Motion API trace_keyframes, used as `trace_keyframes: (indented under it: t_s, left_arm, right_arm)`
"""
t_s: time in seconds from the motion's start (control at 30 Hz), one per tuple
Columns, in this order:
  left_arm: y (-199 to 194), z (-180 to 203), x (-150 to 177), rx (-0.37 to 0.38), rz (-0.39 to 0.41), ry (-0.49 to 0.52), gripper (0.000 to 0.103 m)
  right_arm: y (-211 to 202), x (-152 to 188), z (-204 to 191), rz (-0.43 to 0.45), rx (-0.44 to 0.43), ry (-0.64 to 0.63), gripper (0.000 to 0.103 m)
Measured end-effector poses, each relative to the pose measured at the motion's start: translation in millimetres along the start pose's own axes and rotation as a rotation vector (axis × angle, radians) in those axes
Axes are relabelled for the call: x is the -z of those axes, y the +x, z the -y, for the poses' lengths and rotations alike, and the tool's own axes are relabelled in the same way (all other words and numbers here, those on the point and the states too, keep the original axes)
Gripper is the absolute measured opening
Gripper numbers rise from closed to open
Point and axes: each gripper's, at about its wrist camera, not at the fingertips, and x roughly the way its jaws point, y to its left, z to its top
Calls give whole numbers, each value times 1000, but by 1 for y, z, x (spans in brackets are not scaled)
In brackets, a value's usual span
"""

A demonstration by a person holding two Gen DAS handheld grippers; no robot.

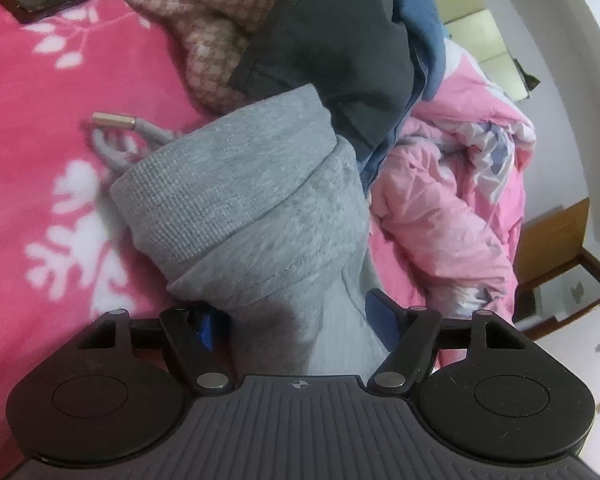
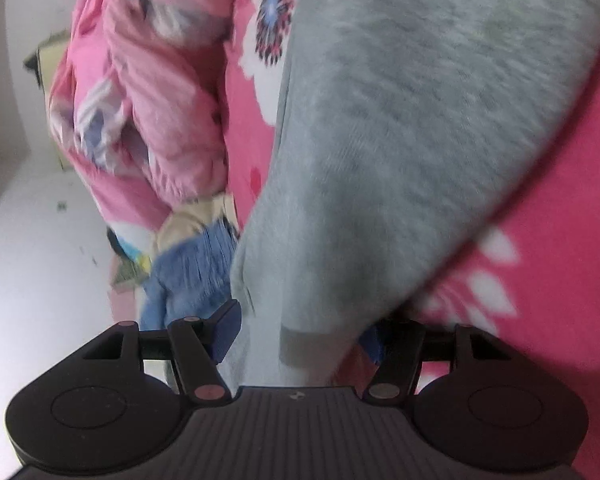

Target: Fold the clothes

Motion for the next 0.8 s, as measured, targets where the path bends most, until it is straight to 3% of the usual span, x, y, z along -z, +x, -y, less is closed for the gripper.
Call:
trace_keyframes:
  t_s: [0.07, 0.23, 0.3, 0.37, 0.4, 0.53, 0.8]
  left_arm:
    - [4, 1, 2, -17, 25, 1, 60]
    - [10, -3, 6, -72, 57, -22, 22]
    - [9, -4, 6, -72, 69, -40, 16]
    - [5, -5, 6, -67, 79, -55, 13]
    - [3, -5, 6, -64, 83, -61, 12]
    - [-13, -4, 2, -44, 89, -85, 10]
    - [-72, -1, 4, -10, 93, -85, 9]
  right_arm:
    - [6, -4, 4, 37, -39, 32, 63]
    - [12, -9, 11, 101, -70, 73, 53]
    - [15, -8, 10, 118, -40, 59, 37]
    - [17, -7, 9, 134, -4, 33, 16]
    - [17, -6, 8, 142, 10, 19, 12]
    - [12, 4, -2, 184, 33, -64, 9]
    - [-15, 23, -18, 177, 17, -125, 8]
